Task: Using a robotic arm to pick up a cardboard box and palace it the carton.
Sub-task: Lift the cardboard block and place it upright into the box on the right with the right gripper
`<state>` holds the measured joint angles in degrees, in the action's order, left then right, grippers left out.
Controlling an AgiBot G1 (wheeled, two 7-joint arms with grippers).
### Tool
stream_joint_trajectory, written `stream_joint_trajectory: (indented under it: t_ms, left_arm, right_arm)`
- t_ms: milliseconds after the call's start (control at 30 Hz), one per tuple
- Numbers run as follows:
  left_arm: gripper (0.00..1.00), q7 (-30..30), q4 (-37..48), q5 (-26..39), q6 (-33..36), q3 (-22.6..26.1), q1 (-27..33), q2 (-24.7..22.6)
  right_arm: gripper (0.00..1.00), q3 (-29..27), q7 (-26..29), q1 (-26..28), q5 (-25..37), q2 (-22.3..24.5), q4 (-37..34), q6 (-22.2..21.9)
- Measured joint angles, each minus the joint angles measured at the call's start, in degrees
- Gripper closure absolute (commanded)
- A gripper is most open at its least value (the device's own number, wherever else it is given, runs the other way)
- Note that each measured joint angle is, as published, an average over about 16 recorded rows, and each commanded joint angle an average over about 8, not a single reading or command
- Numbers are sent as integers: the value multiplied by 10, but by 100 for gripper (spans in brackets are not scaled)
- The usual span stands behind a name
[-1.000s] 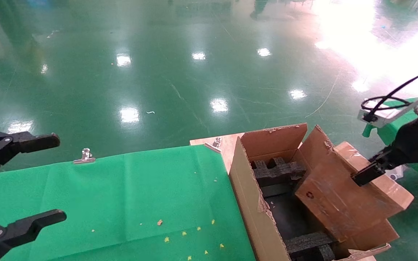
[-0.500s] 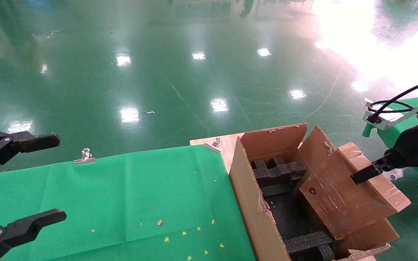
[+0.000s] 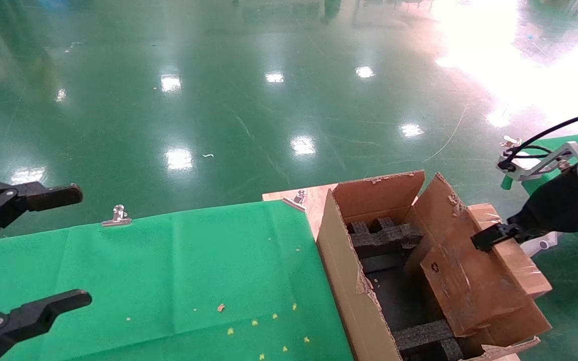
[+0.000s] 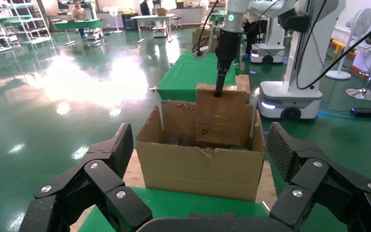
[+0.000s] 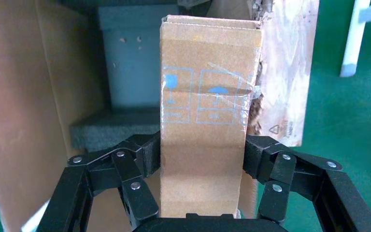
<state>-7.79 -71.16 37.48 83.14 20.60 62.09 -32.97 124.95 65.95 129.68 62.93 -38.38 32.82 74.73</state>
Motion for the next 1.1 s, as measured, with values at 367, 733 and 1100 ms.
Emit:
stream_joint_trajectory:
  t_ms: [367,733,1100]
  left_arm:
    - [0,0,0,0,0,0,0,0]
    - [0,0,0,0,0,0,0,0]
    - [0,0,0,0,0,0,0,0]
  right_arm:
    - [100,1,25,-39,-1,-32,-39,-39]
    - [100,-4,-2,-51,0,-52,-73,-63]
    - [100,-13,-23,-57,-7,-68,-100,-84]
